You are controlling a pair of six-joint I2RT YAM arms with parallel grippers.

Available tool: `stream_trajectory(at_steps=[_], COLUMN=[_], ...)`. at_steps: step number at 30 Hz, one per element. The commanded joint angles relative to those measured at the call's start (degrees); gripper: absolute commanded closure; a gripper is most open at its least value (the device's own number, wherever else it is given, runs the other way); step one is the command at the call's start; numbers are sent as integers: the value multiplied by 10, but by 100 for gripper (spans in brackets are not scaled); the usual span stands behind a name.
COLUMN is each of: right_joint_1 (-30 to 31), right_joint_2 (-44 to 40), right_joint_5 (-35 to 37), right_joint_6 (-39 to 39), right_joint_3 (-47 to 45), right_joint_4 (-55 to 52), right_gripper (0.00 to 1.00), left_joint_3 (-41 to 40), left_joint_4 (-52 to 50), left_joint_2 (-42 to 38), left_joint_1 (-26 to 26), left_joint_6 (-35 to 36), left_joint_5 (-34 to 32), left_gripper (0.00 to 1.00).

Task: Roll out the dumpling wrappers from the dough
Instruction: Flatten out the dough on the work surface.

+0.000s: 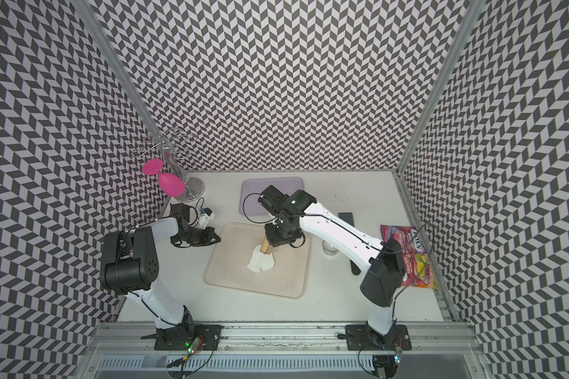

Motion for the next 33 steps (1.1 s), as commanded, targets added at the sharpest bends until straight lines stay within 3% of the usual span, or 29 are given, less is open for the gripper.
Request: stream_trajectory(at_steps=[1, 25, 33], right_joint_1=[17, 29, 29], right_joint_2=[35, 180, 227], right_joint_5=[7, -9, -36], right_joint_6=[14, -31, -34], right_joint_3=[26, -28, 74], right_joint_4=[13, 112, 117], right_gripper=[100, 100, 100], left_joint_3=[3, 2, 3], left_joint_4=[-10, -11, -11], left_joint_2=[-10, -10, -11], left_joint_1=[5, 4, 5], left_joint_6=[8, 7, 7], left_joint_5=[20, 17, 18], left_gripper=[100, 100, 100])
